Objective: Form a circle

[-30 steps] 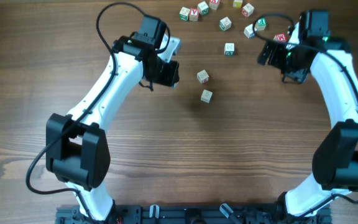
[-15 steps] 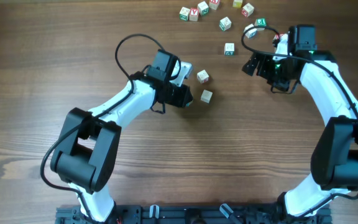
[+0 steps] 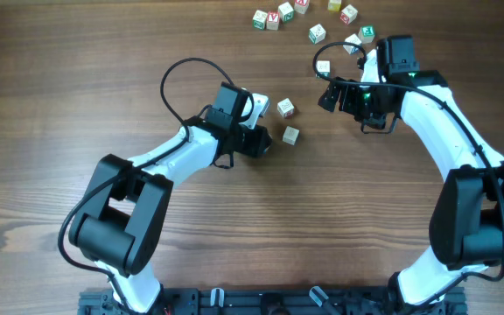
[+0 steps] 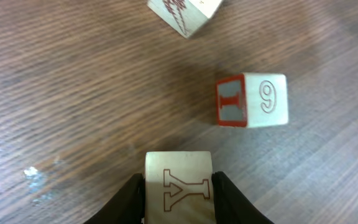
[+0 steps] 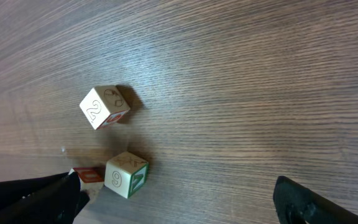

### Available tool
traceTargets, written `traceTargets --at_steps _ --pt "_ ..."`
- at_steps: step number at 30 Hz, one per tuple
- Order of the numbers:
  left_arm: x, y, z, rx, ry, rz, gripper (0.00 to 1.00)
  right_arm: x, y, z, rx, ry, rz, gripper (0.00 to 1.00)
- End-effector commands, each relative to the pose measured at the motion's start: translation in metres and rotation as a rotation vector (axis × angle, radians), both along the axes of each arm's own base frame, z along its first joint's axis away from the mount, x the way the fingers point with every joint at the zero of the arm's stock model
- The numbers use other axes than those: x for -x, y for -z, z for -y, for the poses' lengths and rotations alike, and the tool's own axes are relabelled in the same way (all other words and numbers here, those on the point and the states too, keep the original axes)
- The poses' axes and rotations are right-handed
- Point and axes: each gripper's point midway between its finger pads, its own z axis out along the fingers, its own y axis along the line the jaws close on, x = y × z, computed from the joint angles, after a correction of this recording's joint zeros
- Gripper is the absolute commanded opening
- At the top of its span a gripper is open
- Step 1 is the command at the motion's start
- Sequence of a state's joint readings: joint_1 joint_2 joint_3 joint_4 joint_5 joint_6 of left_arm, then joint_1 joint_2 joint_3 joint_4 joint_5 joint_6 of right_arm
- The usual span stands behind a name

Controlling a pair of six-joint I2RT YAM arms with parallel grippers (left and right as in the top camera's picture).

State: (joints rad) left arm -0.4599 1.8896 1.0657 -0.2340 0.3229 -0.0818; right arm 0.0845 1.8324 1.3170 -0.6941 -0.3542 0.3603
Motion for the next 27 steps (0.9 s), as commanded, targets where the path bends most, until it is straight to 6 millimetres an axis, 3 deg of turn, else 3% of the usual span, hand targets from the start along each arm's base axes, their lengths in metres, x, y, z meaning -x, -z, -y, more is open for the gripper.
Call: traceTargets --at_steps 1,16,27 --pt "-0.004 0.020 -0.030 -0.148 -0.085 0.021 0.29 0.000 0.008 0.008 0.029 0.071 -0.033 0.99" --pt "-0.037 0.001 -0.016 -0.074 -0.110 0.171 0.30 0.002 0.008 0.007 0.028 0.076 -0.040 0.99" --pt "-0.033 0.022 -0.010 -0.041 -0.149 0.101 0.32 0.001 0.008 0.007 0.028 0.075 -0.037 1.00"
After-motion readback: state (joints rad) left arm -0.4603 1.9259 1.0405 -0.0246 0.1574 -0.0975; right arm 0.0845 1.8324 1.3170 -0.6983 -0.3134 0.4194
